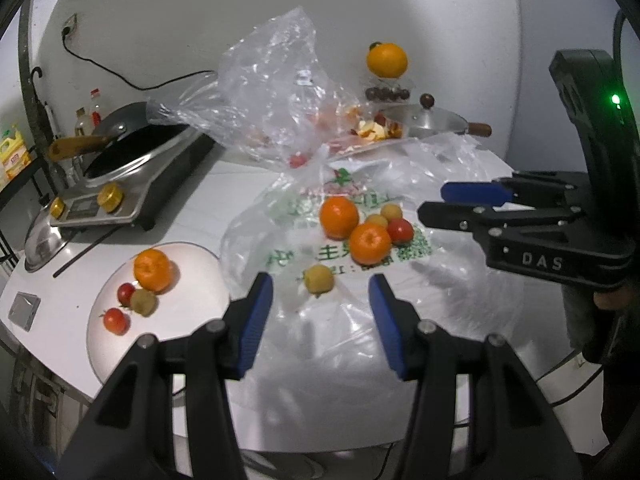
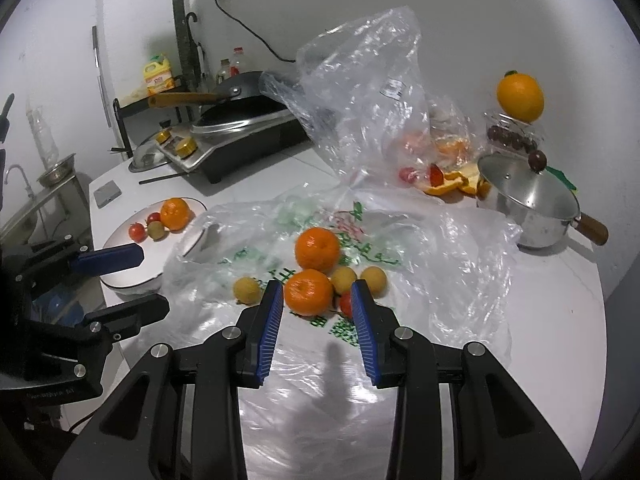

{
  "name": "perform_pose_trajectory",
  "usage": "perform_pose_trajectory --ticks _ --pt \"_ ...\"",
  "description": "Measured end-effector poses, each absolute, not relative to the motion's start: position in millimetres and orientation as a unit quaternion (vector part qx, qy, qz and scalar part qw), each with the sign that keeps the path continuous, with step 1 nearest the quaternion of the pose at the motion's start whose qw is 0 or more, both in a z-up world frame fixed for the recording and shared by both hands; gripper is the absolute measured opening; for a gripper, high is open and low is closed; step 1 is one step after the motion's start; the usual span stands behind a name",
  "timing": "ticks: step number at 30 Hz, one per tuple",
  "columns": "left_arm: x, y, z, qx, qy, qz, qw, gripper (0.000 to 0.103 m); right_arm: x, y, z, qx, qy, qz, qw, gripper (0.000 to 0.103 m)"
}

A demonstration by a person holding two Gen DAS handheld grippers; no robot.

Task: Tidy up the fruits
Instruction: 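Grasp a small yellow fruit with the left gripper while the right gripper approaches a mandarin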

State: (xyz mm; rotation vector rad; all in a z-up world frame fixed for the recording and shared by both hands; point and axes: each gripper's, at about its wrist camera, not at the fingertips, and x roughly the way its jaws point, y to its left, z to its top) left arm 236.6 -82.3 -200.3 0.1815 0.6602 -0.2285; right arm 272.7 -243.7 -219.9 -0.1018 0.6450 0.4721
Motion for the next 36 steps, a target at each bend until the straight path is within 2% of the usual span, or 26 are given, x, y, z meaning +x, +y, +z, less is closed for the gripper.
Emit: perform_pose_trajectory --ticks 33,34,36 --pt "306 -100 -250 0.089 0.377 -0.106 0.916 0.051 313 -268 -250 -0.035 0.339 0.241 0.909 0.037" --pt "308 -100 -251 0.087 0.379 -0.106 0.915 0.050 314 -267 -250 -0.035 0.339 0.242 0.908 0.037" --pt "312 -98 -254 0.083 0.388 -0.105 0.912 0.043 314 -266 -251 -0.036 0.340 0.243 0.908 0.037"
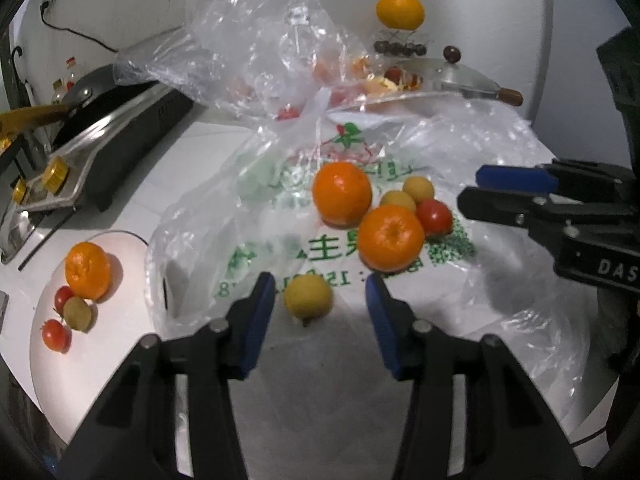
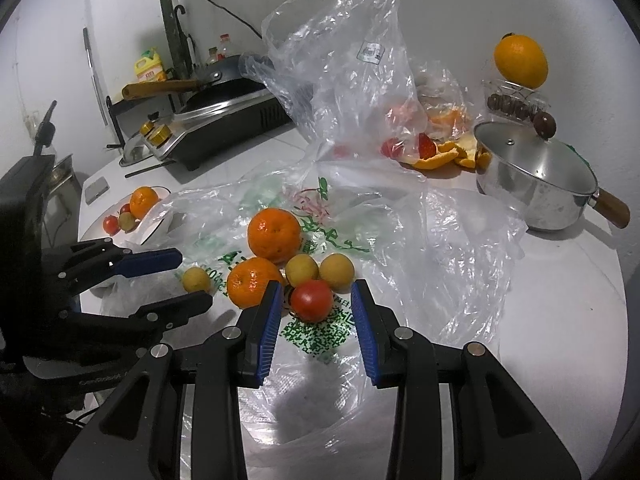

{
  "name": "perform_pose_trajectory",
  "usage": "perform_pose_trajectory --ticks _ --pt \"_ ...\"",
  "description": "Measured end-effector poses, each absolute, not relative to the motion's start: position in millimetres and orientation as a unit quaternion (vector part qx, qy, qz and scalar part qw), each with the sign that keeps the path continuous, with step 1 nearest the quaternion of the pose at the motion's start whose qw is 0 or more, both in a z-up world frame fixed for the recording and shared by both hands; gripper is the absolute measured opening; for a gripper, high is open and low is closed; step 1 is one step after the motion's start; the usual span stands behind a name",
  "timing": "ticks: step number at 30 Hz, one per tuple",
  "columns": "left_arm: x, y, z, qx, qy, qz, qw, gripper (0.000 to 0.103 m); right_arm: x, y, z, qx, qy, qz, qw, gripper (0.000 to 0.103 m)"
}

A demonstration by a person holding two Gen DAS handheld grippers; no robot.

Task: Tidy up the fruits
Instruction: 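Grasp a small yellow fruit with the left gripper while the right gripper approaches a mandarin, then close the right gripper on the mandarin orange and lift it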

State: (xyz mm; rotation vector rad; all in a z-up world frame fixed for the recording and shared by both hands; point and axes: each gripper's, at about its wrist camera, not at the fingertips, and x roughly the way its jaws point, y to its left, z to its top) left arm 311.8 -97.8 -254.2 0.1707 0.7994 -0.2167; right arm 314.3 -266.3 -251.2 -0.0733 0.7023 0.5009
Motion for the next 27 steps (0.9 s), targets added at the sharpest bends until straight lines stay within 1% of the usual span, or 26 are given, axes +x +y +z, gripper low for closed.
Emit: perform_pose_trajectory --ticks 4,6,8,21,23,27 --pt "314 -95 -256 0.077 0.392 -0.108 0.910 0.038 315 -265 -252 -0.037 0.341 0.247 0.906 0.037" --pt "315 -94 -256 0.076 0.393 -0.111 0.909 0.031 315 -263 -252 -0.038 0.341 0.248 0.906 0.037" --pt "314 -92 -255 0.072 0.393 -0.114 0.909 0.028 315 -261 -252 -0.041 0.342 0.251 0.905 0.037" --pt "298 -77 -237 0.055 0.371 -0.139 0.917 0.027 317 -226 -254 -0.064 0.349 0.267 0.896 0.038" --pt "295 -75 -233 0.054 0.365 -0.140 0.919 0.027 319 -222 -256 -0.067 0.353 0.267 0.894 0.045" --pt "292 -69 -229 0.048 0.359 -0.142 0.921 0.027 322 -213 -260 -0.073 0.361 0.269 0.890 0.046"
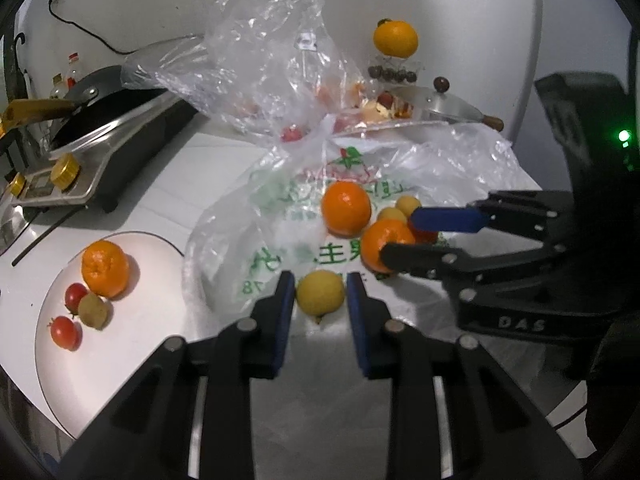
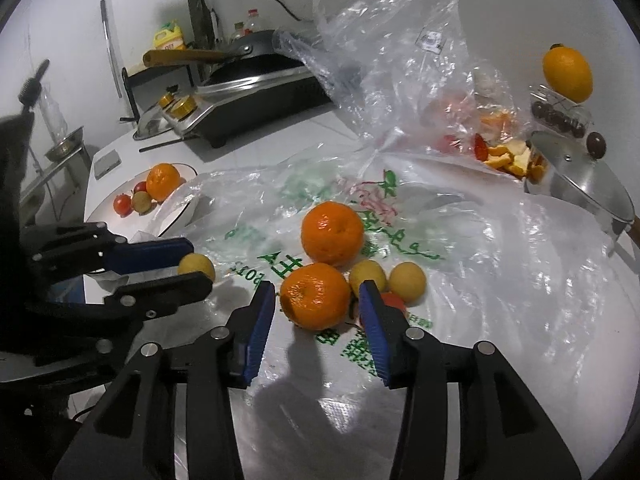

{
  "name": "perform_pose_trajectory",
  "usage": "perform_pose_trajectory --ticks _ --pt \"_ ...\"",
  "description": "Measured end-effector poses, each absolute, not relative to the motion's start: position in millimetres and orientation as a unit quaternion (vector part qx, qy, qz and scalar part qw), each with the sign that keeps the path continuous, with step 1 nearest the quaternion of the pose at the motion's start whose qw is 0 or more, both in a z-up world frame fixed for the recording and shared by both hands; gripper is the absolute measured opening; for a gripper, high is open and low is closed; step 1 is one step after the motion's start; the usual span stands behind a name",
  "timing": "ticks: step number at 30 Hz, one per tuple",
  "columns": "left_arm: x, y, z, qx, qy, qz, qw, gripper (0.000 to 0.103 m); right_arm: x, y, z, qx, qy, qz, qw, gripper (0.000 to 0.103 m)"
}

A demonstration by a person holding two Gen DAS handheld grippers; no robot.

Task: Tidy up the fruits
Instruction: 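Close the right gripper on the mandarin orange and lift it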

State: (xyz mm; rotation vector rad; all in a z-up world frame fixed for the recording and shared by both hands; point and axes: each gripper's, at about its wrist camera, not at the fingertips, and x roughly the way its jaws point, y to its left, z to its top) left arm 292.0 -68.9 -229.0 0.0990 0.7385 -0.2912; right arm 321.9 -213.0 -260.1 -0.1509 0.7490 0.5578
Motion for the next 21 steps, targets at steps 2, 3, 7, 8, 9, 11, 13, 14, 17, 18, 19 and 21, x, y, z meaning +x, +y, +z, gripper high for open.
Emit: perform_pose_trajectory --ticks 2,3,7,8,9,11,13,14,17,18,19,21 --pt "289 -66 -226 0.046 0.356 -0.141 0.923 0.028 323 -209 -263 -0.076 0.365 0.268 0.888 0.047" --pt "289 -64 -225 0.045 0.354 -0.141 0.923 0.027 324 -207 -264 -0.078 0.368 0.267 0.887 0.047" --pt "287 -58 -223 0.041 0.352 -0.134 0.926 0.027 327 -202 -267 -0.082 0.370 0.261 0.888 0.048" --pt "287 -57 -223 0.039 0.352 -0.133 0.926 0.027 328 -202 -267 -0.082 0.371 0.260 0.888 0.048" --pt "287 -55 -223 0.036 0.352 -0.132 0.926 0.027 330 -200 -268 -0.083 0.374 0.258 0.887 0.048" --pt "285 -53 -222 0.034 0.349 -0.134 0.927 0.027 333 -197 -272 -0.088 0.383 0.255 0.883 0.048" --pt "283 -53 -220 0.032 0.346 -0.135 0.928 0.027 333 -194 -273 -0.093 0.384 0.253 0.883 0.048" --pt "281 -52 -218 0.031 0.344 -0.135 0.929 0.027 334 -193 -273 -0.095 0.386 0.252 0.882 0.048" --pt "278 -50 -214 0.029 0.338 -0.135 0.931 0.027 333 -193 -274 -0.100 0.385 0.248 0.884 0.044" --pt "276 -49 -213 0.028 0.336 -0.135 0.932 0.027 333 -193 -273 -0.099 0.386 0.249 0.883 0.044" --pt "275 -48 -212 0.028 0.334 -0.135 0.932 0.027 331 -192 -273 -0.100 0.386 0.251 0.882 0.044" --pt "272 -46 -210 0.027 0.332 -0.134 0.933 0.028 328 -191 -270 -0.104 0.383 0.253 0.883 0.044"
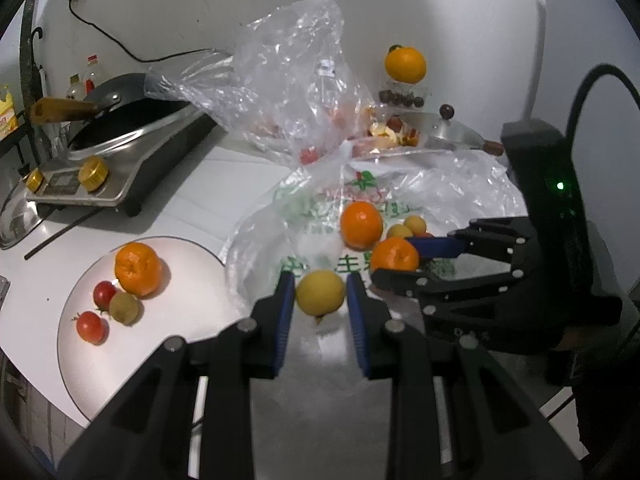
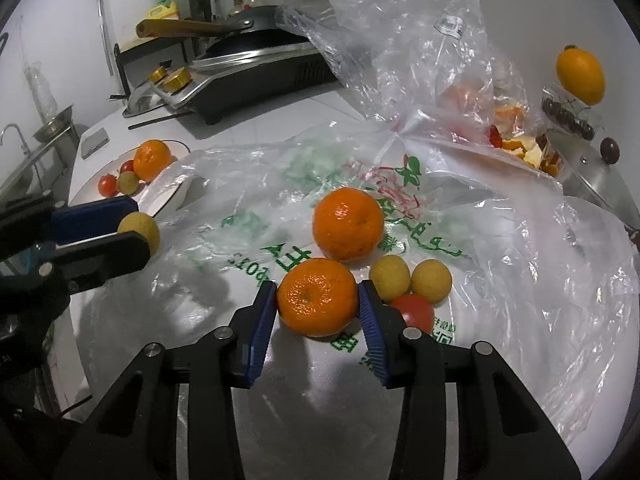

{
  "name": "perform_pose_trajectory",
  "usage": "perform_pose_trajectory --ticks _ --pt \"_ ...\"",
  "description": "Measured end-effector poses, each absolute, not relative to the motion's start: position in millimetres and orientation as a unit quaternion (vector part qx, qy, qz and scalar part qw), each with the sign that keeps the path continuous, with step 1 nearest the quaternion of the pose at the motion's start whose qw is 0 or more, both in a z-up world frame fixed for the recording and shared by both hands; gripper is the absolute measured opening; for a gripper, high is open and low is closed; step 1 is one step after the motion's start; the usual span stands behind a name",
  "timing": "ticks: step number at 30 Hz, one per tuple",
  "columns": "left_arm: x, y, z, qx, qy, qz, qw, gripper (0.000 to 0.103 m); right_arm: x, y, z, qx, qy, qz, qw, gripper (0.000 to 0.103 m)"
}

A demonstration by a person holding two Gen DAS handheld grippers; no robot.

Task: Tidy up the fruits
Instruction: 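Close the right gripper on the mandarin orange and lift it, then carry the mandarin in the right gripper and yellow fruit in the left to the plate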

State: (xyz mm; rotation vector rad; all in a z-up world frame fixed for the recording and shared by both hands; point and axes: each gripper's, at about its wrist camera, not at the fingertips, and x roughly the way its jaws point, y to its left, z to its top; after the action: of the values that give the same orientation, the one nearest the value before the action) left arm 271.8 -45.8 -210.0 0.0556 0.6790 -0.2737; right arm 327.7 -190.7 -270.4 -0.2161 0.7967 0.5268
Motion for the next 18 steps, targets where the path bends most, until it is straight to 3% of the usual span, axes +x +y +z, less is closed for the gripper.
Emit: perform_pose_trajectory --ticks 18 --pt "237 -28 -185 0.014 0.296 -0.133 0.946 0.027 286 -172 -233 -0.117 0.347 0.272 0.890 0.044"
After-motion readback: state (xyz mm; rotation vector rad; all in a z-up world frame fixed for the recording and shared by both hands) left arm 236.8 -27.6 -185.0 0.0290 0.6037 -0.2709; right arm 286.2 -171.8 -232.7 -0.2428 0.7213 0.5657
